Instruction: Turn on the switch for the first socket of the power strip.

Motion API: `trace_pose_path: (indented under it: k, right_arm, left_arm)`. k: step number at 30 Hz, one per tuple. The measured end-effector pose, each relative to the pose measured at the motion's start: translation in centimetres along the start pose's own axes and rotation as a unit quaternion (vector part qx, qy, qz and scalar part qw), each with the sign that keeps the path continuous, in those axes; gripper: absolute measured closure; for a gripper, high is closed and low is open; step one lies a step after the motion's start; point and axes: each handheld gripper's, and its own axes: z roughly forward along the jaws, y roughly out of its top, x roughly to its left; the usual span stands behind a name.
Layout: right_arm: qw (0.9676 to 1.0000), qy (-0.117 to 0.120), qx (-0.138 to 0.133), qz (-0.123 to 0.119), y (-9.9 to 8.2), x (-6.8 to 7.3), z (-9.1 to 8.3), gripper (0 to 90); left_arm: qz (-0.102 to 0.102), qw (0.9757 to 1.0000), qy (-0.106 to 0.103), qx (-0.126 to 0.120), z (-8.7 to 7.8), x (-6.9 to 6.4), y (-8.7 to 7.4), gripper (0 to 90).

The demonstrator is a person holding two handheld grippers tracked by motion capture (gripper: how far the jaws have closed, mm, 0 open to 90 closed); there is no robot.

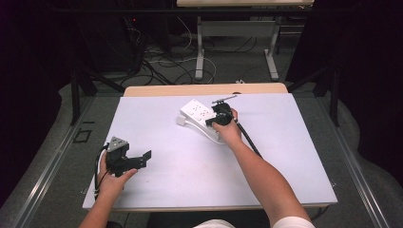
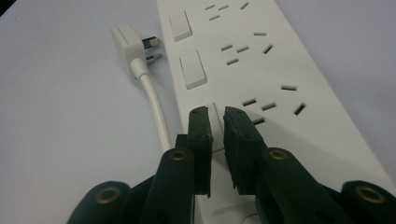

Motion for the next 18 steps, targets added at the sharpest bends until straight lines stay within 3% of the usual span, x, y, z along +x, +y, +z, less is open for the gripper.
trace_pose_path:
  k: [2, 12, 18]
  right_arm:
    - [1.0000, -0.001, -0.002, 0.006, 0.03, -0.02, -0.10, 76.7]
    - [0.9995, -0.027, -0.007, -0.018, 0.27, -0.09, -0.58, 64.6]
    - [0.9993, -0.026, -0.011, -0.026, 0.44, -0.04, -0.92, 56.7]
  left_arm:
    - [0.000, 1.0000, 0.000, 0.002, 0.03, -0.01, 0.00, 2.5]
    - [-0.005, 1.0000, 0.005, -0.001, -0.03, 0.02, -0.12, 2.5]
    - [-0.007, 1.0000, 0.004, -0.002, -0.03, -0.09, -0.09, 2.5]
